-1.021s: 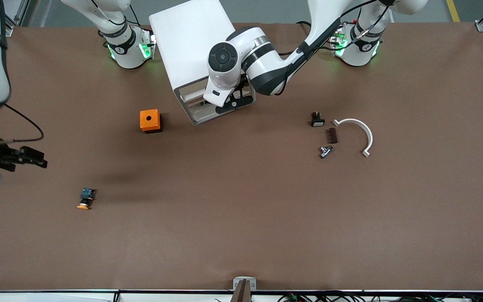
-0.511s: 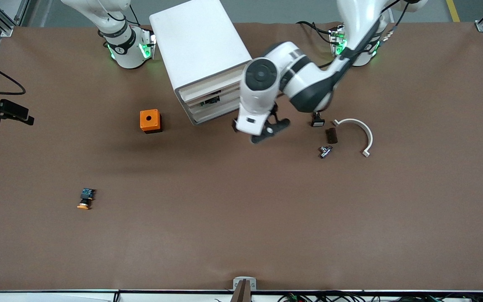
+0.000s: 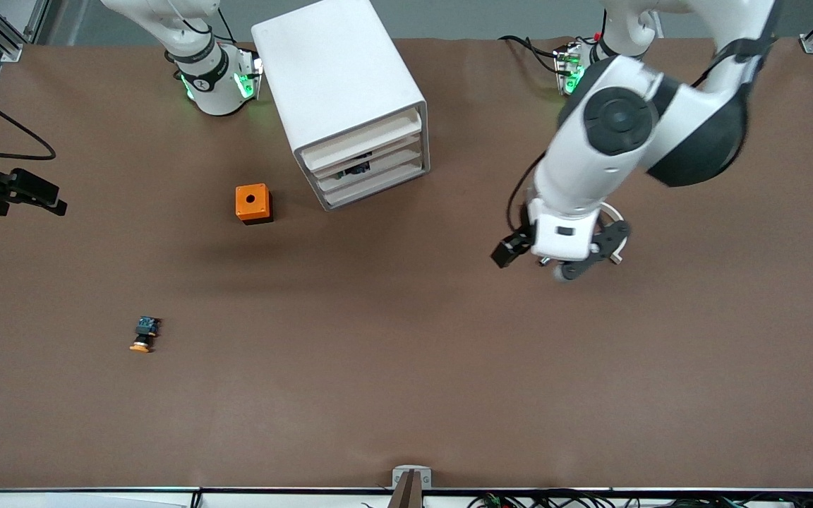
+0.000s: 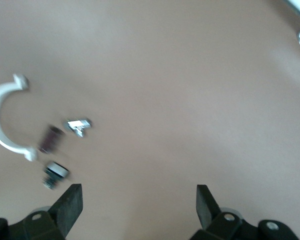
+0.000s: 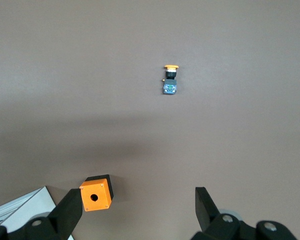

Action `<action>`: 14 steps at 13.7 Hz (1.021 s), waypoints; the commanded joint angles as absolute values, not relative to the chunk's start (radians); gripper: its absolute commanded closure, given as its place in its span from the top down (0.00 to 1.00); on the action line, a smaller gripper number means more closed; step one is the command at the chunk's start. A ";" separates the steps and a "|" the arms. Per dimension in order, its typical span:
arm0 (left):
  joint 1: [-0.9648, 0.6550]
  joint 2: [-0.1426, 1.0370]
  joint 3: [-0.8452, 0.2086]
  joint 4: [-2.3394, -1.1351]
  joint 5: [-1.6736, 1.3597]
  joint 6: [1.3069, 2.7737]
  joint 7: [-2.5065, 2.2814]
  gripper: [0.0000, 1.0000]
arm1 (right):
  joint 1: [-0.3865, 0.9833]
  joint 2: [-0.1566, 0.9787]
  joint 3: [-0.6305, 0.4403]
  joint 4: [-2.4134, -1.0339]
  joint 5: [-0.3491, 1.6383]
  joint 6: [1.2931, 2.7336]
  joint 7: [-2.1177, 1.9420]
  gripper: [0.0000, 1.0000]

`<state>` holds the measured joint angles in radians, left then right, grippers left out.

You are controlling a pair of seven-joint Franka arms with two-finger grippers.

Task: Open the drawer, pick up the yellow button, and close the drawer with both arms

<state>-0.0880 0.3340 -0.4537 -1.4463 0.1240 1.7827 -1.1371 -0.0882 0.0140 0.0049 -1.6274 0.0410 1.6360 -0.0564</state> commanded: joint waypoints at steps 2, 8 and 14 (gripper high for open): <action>0.043 0.250 -0.463 -1.465 0.140 1.712 -0.918 1.00 | -0.080 -0.026 0.005 -1.671 0.023 1.660 -0.038 1.00; 0.176 0.184 -0.454 -1.424 0.127 1.625 -0.623 1.00 | -0.049 -0.025 0.003 -1.649 -0.023 1.655 -0.034 1.00; 0.102 0.059 -0.280 -1.471 0.104 1.533 -0.393 1.00 | -0.052 -0.026 0.005 -1.654 -0.018 1.644 -0.034 1.00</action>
<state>0.1492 0.1249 -0.3407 -1.4243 0.1189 1.5530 -0.4453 -0.0571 -0.0048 0.0043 -1.6407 -0.0035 1.6492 -0.0492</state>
